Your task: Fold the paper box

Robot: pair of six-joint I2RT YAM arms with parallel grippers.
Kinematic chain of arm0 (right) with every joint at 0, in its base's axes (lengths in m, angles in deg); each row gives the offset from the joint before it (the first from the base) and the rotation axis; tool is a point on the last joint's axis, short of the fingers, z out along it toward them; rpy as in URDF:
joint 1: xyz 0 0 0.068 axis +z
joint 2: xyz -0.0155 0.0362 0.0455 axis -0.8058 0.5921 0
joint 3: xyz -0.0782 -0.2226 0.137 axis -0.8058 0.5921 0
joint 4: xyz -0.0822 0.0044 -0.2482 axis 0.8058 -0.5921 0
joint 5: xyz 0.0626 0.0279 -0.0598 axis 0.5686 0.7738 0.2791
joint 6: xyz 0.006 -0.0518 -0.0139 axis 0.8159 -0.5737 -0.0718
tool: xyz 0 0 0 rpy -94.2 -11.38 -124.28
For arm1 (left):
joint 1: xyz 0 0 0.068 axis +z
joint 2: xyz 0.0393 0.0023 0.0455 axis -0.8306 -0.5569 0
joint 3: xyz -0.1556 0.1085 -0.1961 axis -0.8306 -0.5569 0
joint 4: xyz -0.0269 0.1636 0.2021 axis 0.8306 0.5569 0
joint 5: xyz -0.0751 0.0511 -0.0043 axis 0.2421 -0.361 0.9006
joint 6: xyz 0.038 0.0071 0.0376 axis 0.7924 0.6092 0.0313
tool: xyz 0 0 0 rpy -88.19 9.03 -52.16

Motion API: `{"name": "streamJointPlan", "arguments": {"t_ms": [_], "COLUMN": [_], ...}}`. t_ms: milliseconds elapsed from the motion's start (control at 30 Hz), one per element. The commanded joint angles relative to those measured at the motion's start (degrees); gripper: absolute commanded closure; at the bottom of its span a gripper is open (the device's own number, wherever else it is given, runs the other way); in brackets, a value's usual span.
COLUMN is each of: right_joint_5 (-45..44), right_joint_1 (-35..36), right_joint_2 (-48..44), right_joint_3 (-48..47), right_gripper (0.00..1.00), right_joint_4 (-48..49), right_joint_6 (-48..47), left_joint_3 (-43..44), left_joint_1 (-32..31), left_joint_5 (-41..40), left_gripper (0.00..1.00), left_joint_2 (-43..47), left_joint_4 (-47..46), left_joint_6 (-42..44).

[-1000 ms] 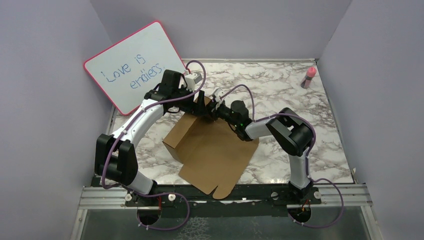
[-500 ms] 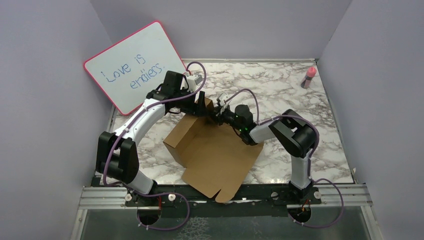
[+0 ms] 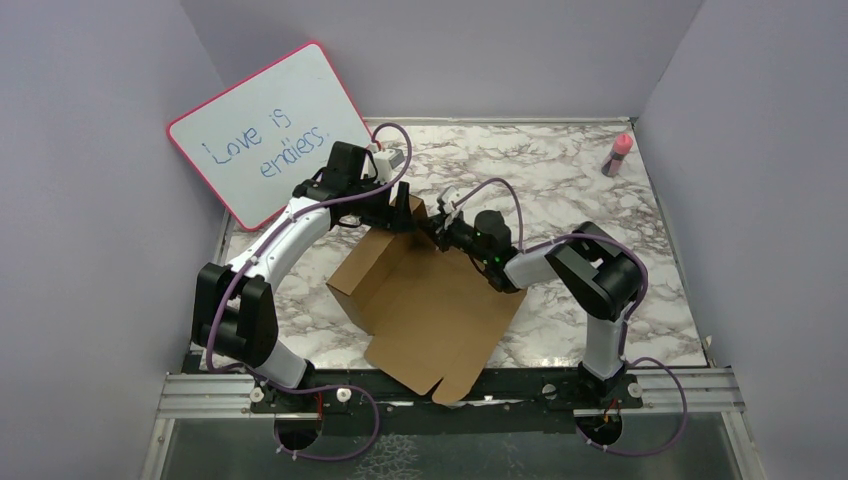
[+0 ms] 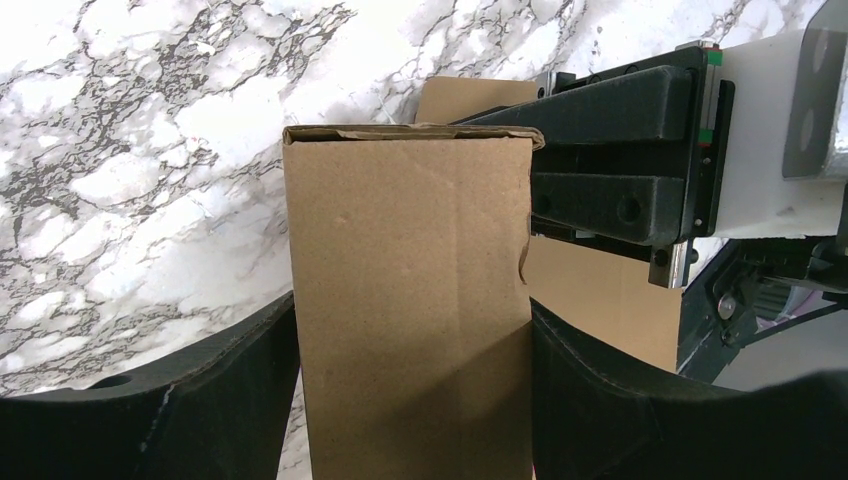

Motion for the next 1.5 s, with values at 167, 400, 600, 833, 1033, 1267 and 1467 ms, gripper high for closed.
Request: {"name": "streamJointPlan", "arguments": {"t_ms": [167, 400, 600, 833, 1033, 1267, 1467], "right_joint_5": [-5.9, -11.3, -10.4, -10.5, -12.5, -18.3, -13.2], "right_joint_1": [-0.1, 0.3, 0.8, 0.8, 0.7, 0.7, 0.7], "right_joint_2": [0.2, 0.3, 1.0, 1.3, 4.7, 6.3, 6.8], "right_joint_3": [-3.6, -4.5, -5.4, -7.6, -9.3, -8.8, -10.3], "right_gripper": [0.97, 0.97, 0.99, 0.97, 0.94, 0.88, 0.86], "right_joint_4": [-0.1, -1.8, -2.1, -5.9, -5.8, -2.8, -3.1], "right_joint_6": [2.0, 3.8, 3.4, 1.4, 2.3, 6.0, 5.8], "left_joint_3": [1.2, 1.7, 0.6, -1.8, -4.1, -6.1, -6.3], "left_joint_1": [-1.8, -6.2, -6.3, -6.6, -6.7, -7.7, -10.2], "left_joint_5": [3.1, 4.5, 4.2, 8.0, 5.5, 7.2, 9.1], "left_gripper": [0.28, 0.28, 0.28, 0.28, 0.28, 0.28, 0.28], "left_joint_2": [1.6, 0.4, 0.7, 1.3, 1.2, 1.6, 0.1], "left_joint_4": [0.5, -2.6, -6.9, -13.2, -14.5, -17.1, -20.7], "left_joint_6": [-3.6, -6.8, -10.1, -14.8, -15.8, -17.8, -20.3]}}
